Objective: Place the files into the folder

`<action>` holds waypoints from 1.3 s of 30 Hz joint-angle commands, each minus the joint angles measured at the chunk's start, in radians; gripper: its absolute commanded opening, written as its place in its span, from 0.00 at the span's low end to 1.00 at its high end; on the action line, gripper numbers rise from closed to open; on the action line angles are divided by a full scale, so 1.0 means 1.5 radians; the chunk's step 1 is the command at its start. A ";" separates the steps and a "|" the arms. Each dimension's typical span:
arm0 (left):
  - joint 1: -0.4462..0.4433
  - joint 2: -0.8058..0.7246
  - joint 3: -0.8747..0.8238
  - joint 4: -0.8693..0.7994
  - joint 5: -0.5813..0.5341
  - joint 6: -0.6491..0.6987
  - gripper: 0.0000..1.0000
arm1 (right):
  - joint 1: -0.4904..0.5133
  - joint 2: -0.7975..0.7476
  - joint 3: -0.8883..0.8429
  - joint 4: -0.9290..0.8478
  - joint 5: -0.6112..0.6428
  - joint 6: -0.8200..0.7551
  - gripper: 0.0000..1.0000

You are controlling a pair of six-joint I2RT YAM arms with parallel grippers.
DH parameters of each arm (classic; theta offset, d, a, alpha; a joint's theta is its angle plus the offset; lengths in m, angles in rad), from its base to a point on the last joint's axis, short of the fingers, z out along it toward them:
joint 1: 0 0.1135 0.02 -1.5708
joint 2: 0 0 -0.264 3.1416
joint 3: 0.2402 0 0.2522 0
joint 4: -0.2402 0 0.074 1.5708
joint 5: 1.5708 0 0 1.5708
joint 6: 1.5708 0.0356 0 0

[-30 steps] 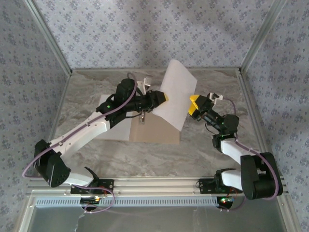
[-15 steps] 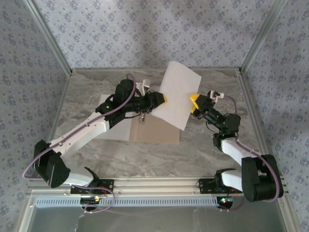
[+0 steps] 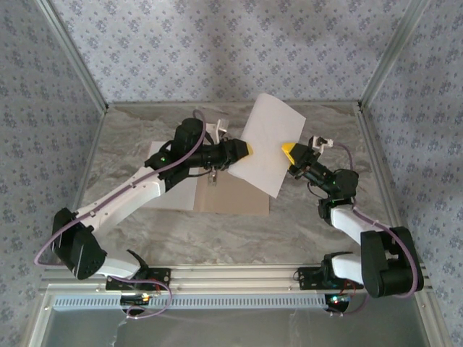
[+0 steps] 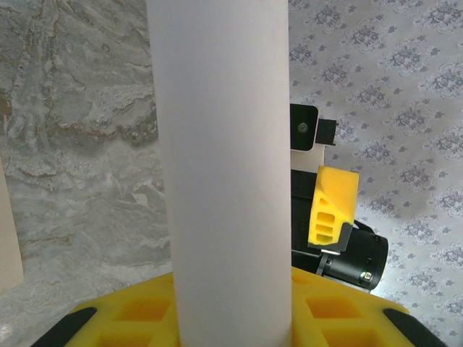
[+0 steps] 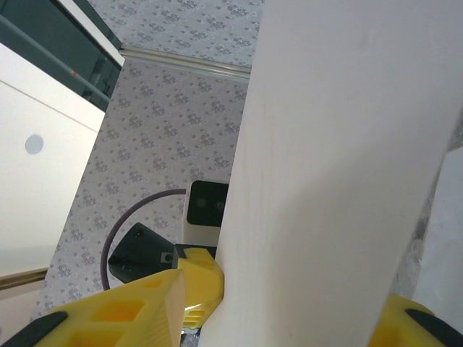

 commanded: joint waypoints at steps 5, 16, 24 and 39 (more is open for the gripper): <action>-0.001 0.018 0.049 -0.012 0.022 0.025 0.30 | 0.004 0.005 0.019 0.022 -0.018 -0.009 0.37; -0.001 0.034 0.066 -0.021 0.024 0.031 0.30 | 0.002 0.006 0.023 0.022 -0.031 -0.010 0.27; -0.001 0.030 0.065 -0.011 0.022 0.035 0.56 | -0.001 0.004 0.018 0.021 -0.041 -0.021 0.00; 0.054 -0.043 0.029 -0.177 -0.081 0.142 0.87 | 0.010 -0.203 0.266 -1.157 0.080 -0.697 0.00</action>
